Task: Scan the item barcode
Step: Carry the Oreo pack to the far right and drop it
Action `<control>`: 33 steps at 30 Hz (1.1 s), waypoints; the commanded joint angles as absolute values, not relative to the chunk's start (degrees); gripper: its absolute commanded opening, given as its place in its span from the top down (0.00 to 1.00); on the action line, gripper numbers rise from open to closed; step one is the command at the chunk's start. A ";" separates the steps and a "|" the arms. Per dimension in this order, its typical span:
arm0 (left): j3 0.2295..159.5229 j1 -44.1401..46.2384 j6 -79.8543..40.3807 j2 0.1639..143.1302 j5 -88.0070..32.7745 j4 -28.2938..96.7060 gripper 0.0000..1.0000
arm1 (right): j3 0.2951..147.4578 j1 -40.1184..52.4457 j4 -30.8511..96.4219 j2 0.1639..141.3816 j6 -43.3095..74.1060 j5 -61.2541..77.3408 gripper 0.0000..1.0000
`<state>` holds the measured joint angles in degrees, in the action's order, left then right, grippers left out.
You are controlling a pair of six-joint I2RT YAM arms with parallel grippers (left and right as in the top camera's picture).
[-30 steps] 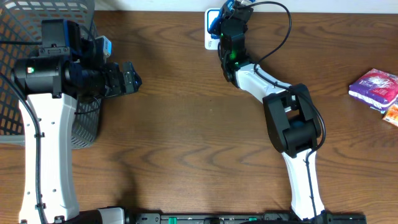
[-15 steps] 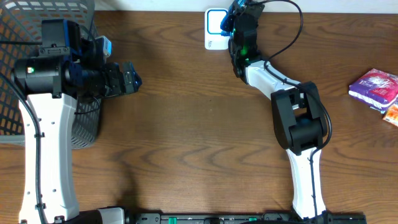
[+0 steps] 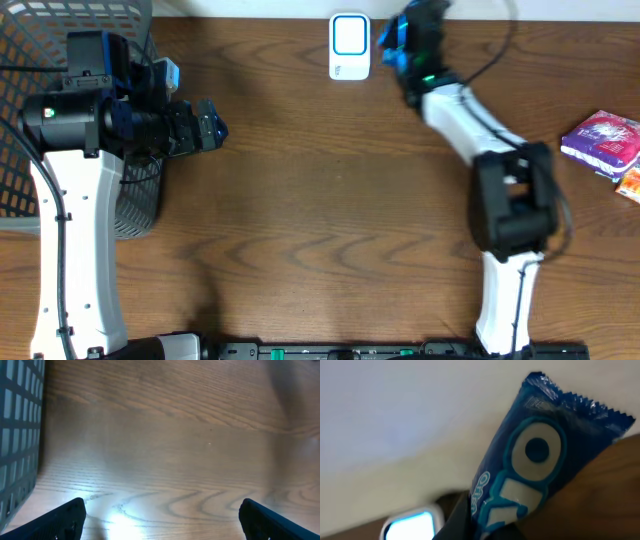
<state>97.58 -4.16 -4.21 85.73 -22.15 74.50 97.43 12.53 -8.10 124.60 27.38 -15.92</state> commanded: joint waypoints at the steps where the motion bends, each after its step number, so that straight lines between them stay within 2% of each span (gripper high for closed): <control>1: 97.73 -4.05 -3.46 85.95 -21.78 74.54 0.02 | 98.56 7.16 -3.86 115.52 26.22 -17.50 0.99; 8: 97.73 -4.05 -3.46 85.95 -21.78 74.54 0.02 | 98.56 -5.02 12.64 107.94 26.22 -17.50 0.99; 16: 97.73 -4.05 -3.46 85.95 -21.78 74.54 0.02 | 98.43 -18.20 29.28 110.02 23.40 -17.45 0.99; 20: 97.73 -4.05 -3.46 85.95 -21.78 74.54 0.02 | 98.43 -22.55 32.91 113.34 23.09 -17.04 0.99; 23: 97.73 -4.05 -3.46 85.95 -21.78 74.54 0.02 | 98.43 -24.51 33.12 115.98 18.28 -9.82 0.99; 27: 97.73 -4.05 -3.46 85.95 -21.78 74.54 0.02 | 98.43 -24.93 31.53 118.78 13.39 -3.22 0.99; 33: 97.73 -4.05 -3.44 85.95 -21.78 74.54 0.02 | 98.43 -24.67 29.02 123.02 13.43 -3.05 0.99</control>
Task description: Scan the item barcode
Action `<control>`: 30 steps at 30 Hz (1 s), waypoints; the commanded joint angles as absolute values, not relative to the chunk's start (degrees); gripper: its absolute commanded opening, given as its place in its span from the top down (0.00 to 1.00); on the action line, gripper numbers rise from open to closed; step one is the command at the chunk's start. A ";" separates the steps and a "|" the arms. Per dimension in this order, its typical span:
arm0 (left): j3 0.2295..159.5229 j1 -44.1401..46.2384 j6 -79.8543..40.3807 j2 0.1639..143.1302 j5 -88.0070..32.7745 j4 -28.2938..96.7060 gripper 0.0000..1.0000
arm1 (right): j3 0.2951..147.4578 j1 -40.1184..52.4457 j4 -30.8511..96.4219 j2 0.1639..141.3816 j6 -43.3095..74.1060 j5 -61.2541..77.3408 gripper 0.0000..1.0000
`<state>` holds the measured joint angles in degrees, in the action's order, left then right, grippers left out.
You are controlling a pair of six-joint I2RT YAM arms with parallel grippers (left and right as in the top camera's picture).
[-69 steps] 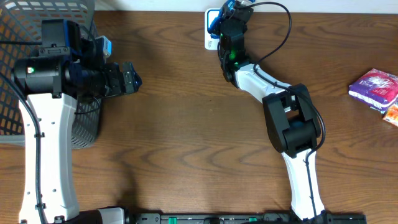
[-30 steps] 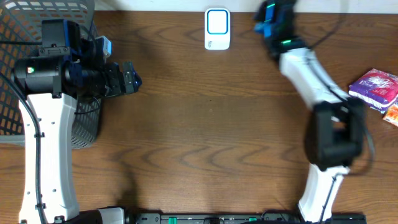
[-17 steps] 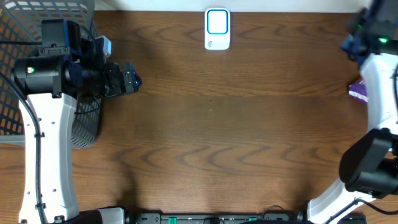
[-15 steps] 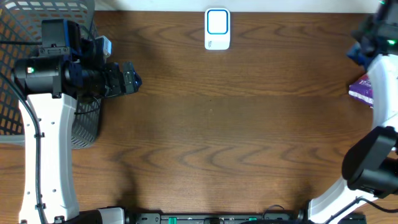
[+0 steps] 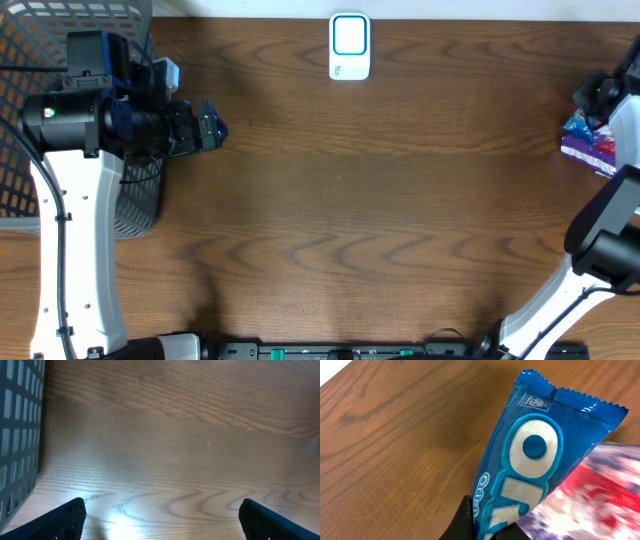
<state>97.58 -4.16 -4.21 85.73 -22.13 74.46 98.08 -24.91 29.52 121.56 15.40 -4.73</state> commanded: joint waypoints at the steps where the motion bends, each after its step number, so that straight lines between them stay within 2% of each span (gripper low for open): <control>1: 97.73 -4.05 -3.44 85.95 -21.78 74.54 0.02 | 98.43 -24.67 28.88 123.81 13.45 -3.09 0.99; 2: 97.73 -4.05 -3.44 85.95 -21.78 74.54 0.02 | 98.43 -24.67 28.86 124.40 13.47 -3.07 0.98; 9: 97.73 -4.05 -3.46 85.95 -21.80 74.54 0.02 | 98.45 -24.67 29.95 125.84 13.45 -3.07 0.55; 10: 97.73 -4.05 -3.46 85.95 -21.78 74.54 0.02 | 98.45 -24.67 30.17 125.36 13.50 -3.07 0.45; 11: 97.73 -4.05 -3.44 85.95 -21.78 74.54 0.02 | 98.45 -24.67 30.44 124.68 13.69 -3.09 0.30; 12: 97.73 -4.05 -3.44 85.95 -21.78 74.54 0.02 | 98.45 -24.67 30.68 123.74 13.78 -3.09 0.20; 13: 97.73 -4.05 -3.46 85.95 -21.78 74.54 0.02 | 98.45 -24.67 30.92 122.41 14.37 -3.09 0.01; 21: 97.73 -4.05 -3.46 85.95 -21.78 74.54 0.02 | 98.45 -24.58 35.22 107.28 22.02 -3.05 0.01; 30: 97.73 -4.05 -3.46 85.95 -21.78 74.54 0.02 | 98.43 -22.65 50.74 89.47 25.65 -2.44 0.01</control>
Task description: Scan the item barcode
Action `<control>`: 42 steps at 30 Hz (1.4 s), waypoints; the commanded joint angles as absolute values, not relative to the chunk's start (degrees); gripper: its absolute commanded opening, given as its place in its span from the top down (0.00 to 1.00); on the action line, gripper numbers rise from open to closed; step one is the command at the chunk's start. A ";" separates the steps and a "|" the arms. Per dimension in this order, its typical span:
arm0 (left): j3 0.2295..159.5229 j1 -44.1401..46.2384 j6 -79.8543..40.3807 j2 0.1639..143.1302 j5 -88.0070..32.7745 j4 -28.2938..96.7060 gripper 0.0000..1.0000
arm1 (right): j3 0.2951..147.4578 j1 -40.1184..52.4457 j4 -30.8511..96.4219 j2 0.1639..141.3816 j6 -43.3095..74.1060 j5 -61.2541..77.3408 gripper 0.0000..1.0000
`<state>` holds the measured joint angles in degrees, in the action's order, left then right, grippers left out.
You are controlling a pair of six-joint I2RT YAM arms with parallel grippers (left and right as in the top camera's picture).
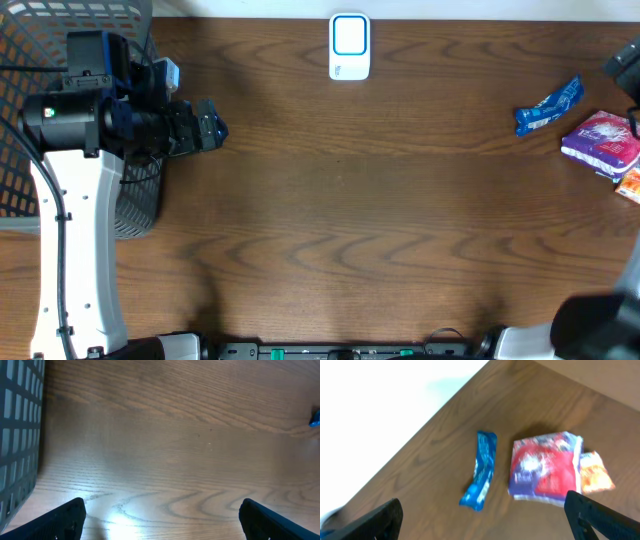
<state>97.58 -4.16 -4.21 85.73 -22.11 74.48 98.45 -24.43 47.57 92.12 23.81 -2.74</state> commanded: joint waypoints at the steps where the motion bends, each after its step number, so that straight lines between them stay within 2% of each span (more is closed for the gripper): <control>1: 97.73 -4.05 -3.44 85.95 -21.78 74.54 0.02 | 98.43 -22.00 52.77 88.07 25.61 -2.42 0.01; 6: 97.73 -4.05 -3.46 85.95 -21.78 74.54 0.02 | 95.85 -17.52 60.16 81.45 22.00 -2.44 0.09; 10: 97.73 -4.05 -3.46 85.95 -21.78 74.54 0.02 | 88.88 -13.04 62.22 74.41 18.55 -2.24 0.10; 13: 97.73 -4.05 -3.46 85.95 -21.78 74.54 0.02 | 82.32 -10.33 62.50 68.05 18.63 -0.89 0.09; 15: 97.73 -4.05 -3.46 85.95 -21.78 74.54 0.02 | 78.13 -9.08 63.75 63.61 18.92 2.02 0.01; 22: 97.73 -4.05 -3.46 85.95 -21.80 74.54 0.02 | 69.71 -8.51 72.97 53.49 26.50 13.78 0.01; 29: 97.73 -4.05 -3.46 85.95 -21.78 74.54 0.02 | 68.97 -8.54 83.72 51.64 26.52 14.90 0.01; 42: 97.73 -4.05 -3.46 85.95 -21.78 74.54 0.02 | 68.84 -8.51 82.48 51.59 17.04 10.70 0.01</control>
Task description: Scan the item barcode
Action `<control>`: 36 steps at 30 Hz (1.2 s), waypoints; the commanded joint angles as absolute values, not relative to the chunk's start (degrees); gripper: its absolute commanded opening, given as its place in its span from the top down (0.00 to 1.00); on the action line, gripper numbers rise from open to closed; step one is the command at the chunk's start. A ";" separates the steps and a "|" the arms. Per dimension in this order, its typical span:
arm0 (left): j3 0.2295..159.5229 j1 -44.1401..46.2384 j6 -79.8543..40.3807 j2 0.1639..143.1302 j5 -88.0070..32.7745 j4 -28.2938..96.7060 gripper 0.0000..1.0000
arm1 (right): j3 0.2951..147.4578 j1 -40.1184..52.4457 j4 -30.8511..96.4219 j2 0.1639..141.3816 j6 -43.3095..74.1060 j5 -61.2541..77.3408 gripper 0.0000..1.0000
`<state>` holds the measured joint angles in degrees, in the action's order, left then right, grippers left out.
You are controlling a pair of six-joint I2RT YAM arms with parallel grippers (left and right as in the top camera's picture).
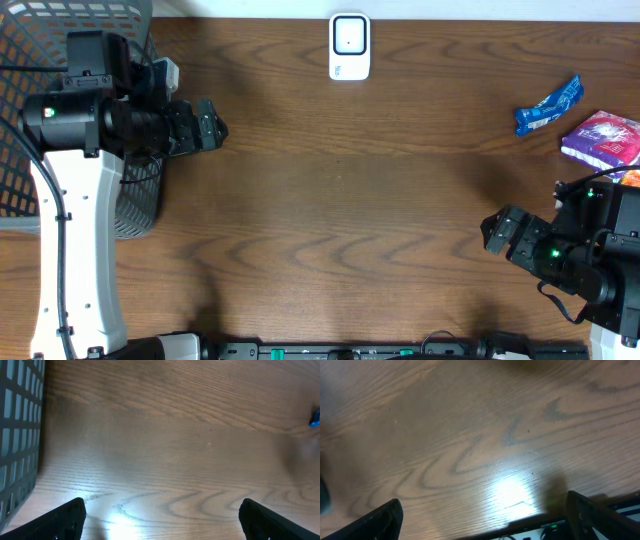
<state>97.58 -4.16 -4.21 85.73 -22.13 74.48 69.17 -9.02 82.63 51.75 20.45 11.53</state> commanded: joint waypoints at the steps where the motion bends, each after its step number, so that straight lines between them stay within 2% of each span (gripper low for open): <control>1: 97.73 -4.05 -3.46 85.95 -21.78 74.54 0.02 | 68.75 -8.51 82.48 51.55 17.04 10.72 0.01; 7: 97.73 -4.05 -3.46 85.95 -21.78 74.54 0.02 | 63.75 -6.83 75.40 47.16 13.72 12.03 0.01; 22: 97.73 -4.05 -3.46 85.95 -21.78 74.54 0.02 | 30.39 -5.45 41.21 11.55 11.46 16.47 0.01; 36: 97.73 -4.05 -3.46 85.95 -21.78 74.54 0.02 | 8.10 -1.98 9.34 0.32 10.20 15.09 0.01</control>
